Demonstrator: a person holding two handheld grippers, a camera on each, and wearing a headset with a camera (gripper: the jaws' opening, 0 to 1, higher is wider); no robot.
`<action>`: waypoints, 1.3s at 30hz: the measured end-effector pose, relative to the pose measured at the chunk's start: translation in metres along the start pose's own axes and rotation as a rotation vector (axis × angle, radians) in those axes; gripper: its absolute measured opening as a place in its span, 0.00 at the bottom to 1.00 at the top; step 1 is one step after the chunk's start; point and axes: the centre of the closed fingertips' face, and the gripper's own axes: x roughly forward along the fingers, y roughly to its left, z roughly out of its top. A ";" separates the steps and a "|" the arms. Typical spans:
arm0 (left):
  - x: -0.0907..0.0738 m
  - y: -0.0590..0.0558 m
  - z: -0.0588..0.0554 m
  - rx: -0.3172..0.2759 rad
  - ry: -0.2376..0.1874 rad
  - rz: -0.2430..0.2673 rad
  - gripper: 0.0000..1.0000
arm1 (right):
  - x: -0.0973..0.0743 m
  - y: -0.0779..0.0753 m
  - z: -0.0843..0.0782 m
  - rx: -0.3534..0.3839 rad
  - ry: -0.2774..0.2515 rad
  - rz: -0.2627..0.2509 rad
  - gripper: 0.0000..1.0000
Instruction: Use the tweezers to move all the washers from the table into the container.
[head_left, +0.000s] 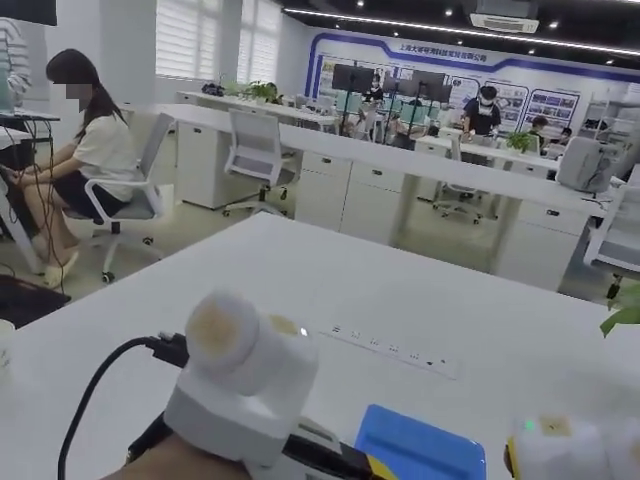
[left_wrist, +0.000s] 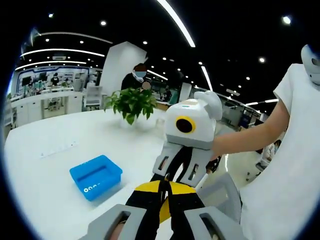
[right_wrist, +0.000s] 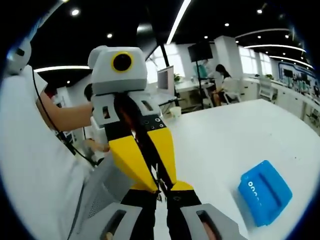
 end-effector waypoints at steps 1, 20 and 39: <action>-0.001 0.000 0.000 -0.002 0.000 -0.003 0.01 | 0.000 0.001 0.000 -0.002 0.000 0.001 0.03; -0.004 0.012 0.015 -0.014 -0.073 0.001 0.00 | -0.010 -0.006 0.011 0.033 -0.036 -0.022 0.04; -0.006 0.018 0.041 0.015 -0.113 0.000 0.00 | -0.026 -0.016 0.029 0.032 -0.095 -0.074 0.04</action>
